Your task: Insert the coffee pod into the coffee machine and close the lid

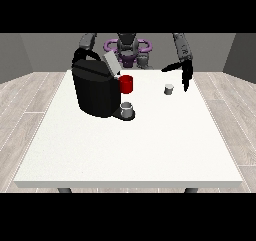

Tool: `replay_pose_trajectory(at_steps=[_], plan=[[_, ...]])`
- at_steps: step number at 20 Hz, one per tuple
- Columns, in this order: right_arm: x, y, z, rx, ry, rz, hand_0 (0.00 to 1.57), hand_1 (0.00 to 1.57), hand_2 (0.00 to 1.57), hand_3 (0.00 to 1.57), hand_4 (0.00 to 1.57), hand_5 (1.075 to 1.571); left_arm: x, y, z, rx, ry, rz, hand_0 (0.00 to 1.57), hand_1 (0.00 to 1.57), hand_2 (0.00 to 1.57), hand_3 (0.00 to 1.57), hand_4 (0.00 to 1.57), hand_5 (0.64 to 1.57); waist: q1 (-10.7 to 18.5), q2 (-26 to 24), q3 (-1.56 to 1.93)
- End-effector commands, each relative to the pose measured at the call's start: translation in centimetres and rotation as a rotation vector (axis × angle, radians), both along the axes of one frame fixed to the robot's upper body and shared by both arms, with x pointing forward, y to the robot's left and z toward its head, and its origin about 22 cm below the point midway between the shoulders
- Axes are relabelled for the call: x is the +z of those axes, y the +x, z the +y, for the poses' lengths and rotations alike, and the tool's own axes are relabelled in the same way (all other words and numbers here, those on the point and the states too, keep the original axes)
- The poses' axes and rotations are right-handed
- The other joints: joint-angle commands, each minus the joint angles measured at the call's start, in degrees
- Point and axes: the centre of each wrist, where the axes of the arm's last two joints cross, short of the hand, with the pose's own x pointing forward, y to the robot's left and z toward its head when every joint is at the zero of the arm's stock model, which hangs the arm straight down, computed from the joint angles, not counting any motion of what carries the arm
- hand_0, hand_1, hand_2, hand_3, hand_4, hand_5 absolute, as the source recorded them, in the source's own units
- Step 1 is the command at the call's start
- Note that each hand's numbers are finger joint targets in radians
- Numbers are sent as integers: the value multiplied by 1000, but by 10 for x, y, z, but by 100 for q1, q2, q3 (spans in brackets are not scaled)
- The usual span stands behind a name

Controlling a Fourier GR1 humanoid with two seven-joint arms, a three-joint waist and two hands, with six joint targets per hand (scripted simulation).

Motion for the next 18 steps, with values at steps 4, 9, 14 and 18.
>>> replay_pose_trajectory(at_steps=[4, 9, 14, 18], plan=[[-16, 5, 5, -17, -44, 70, 0, 0, 0, 0, 423, 1571, -19, 9, -9, -44, 90, 67, 0, 0, 198, 0, 0, 1571, 85, -127, 1], [-12, 4, -1, 15, -72, 63, 0, 0, 0, 0, 412, 1571, -39, 2, -3, 5, 155, 78, 446, 446, 606, 295, 0, 1571, -140, 30, -1], [-25, 8, -22, -52, -1, 104, 0, 0, 0, 0, 386, 1571, -31, 5, -4, -59, 254, 162, 615, 615, 738, 477, 0, 1571, 121, -297, 2], [-14, 15, 17, -12, -39, 75, 0, 0, 0, 0, 453, 1571, -31, 15, 2, -54, 328, 117, 600, 600, 715, 469, 0, 1571, -47, 54, -1]])
